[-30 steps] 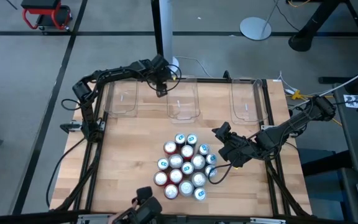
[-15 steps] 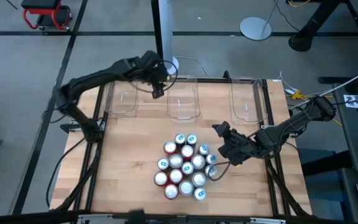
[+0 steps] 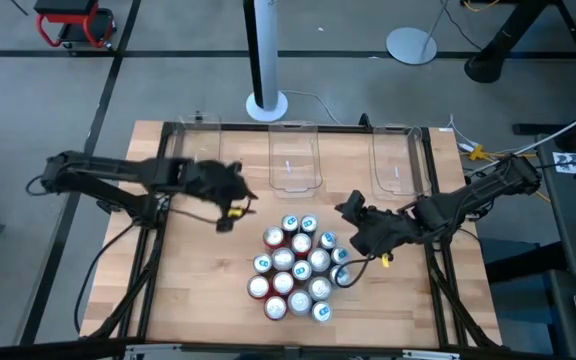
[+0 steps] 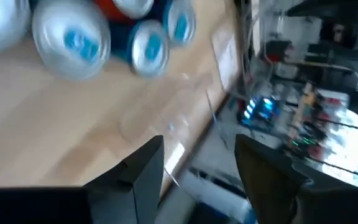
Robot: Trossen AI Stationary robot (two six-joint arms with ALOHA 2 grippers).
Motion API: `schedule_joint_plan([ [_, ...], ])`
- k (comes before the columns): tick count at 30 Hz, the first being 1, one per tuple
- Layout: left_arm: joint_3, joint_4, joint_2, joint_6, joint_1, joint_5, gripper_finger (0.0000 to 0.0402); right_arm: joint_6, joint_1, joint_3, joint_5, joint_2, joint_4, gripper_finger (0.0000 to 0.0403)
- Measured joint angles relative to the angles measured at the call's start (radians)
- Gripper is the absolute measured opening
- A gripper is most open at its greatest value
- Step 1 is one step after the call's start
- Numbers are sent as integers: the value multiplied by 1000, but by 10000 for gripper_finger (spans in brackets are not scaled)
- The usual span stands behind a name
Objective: Sort soda cans
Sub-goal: Put the blue soda can into the top right transparent bin
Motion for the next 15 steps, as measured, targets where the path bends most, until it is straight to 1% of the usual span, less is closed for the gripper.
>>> schedule_joint_plan([
  [3, -115, 164, -40, -27, -64, -19, 175, 43, 0, 67, -123, 0, -50, 198],
  [5, -182, 266, -51, -44, -95, -21, 175, 106, 10, 95, -221, -1, -53, 205],
  [7, -232, 356, -55, -55, -122, -23, 175, 175, 28, 109, -332, 4, -24, 218],
  [8, -256, 393, -56, -66, -136, -26, 175, 189, 41, 113, -363, 16, 27, 225],
  [9, -278, 425, -56, -74, -148, -32, 175, 190, 58, 114, -382, 28, 88, 231],
  [11, -319, 488, -55, -91, -176, -51, 175, 187, 98, 116, -386, 61, 165, 242],
  [13, -357, 563, -55, -102, -203, -78, 175, 186, 131, 156, -377, 103, 165, 248],
  [15, -380, 606, -55, -106, -228, -100, 175, 219, 167, 228, -357, 152, 88, 250],
])
